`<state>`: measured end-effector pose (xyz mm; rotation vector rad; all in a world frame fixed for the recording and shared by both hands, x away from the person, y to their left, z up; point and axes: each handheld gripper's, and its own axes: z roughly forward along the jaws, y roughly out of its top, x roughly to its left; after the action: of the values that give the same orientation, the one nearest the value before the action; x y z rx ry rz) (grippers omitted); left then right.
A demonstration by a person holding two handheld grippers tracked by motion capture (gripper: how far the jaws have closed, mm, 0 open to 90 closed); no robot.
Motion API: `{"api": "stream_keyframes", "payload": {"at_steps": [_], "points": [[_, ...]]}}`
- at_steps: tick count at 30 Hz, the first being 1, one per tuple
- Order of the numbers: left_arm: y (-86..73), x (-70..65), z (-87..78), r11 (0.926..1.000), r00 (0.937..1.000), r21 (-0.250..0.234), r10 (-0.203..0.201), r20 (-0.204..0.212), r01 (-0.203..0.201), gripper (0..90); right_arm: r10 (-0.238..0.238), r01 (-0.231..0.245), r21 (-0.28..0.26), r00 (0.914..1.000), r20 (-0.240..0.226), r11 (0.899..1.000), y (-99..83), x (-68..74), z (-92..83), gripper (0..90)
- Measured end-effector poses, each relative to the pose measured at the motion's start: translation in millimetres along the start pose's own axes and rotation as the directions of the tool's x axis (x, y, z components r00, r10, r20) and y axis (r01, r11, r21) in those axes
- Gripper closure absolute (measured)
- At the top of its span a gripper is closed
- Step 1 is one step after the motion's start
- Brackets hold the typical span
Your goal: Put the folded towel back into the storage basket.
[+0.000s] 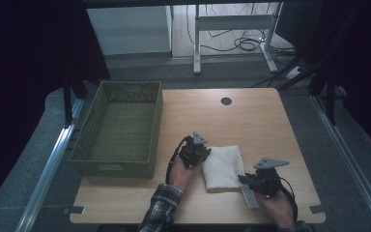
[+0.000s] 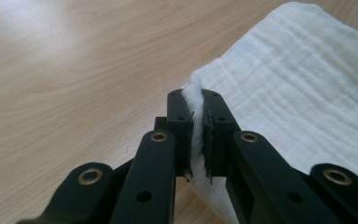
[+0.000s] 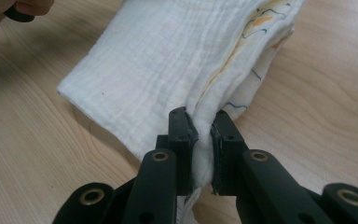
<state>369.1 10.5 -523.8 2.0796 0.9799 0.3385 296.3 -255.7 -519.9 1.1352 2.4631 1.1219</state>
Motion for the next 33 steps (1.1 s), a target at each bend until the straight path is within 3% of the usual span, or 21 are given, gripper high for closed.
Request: {"api": "stream_keyframes", "payload": {"at_steps": [14,21,28,33], "points": [[26.4,13.7,-36.8,0.9986,0.9971,-0.011,0.051,-0.058,-0.051,83.0,-0.036,0.034,-0.067,0.9991,-0.023,0.997,36.4,7.2,-11.3,80.9],[42.3,26.2,-59.2,0.9974,0.9924,-0.015,0.068,-0.103,-0.07,83.0,-0.069,0.066,-0.092,0.9971,-0.033,0.994,65.3,13.3,-11.9,80.9],[51.3,50.1,-85.3,0.9967,0.9843,-0.01,0.078,-0.158,-0.081,83.0,-0.09,0.082,-0.115,0.9935,-0.069,0.99,97.7,23.5,-4.3,80.9],[54.3,74.0,-106.4,0.9979,0.9797,-0.016,0.059,-0.191,-0.063,83.0,-0.115,0.104,-0.122,0.9894,-0.089,0.987,123.5,35.6,6.5,80.9]]}}
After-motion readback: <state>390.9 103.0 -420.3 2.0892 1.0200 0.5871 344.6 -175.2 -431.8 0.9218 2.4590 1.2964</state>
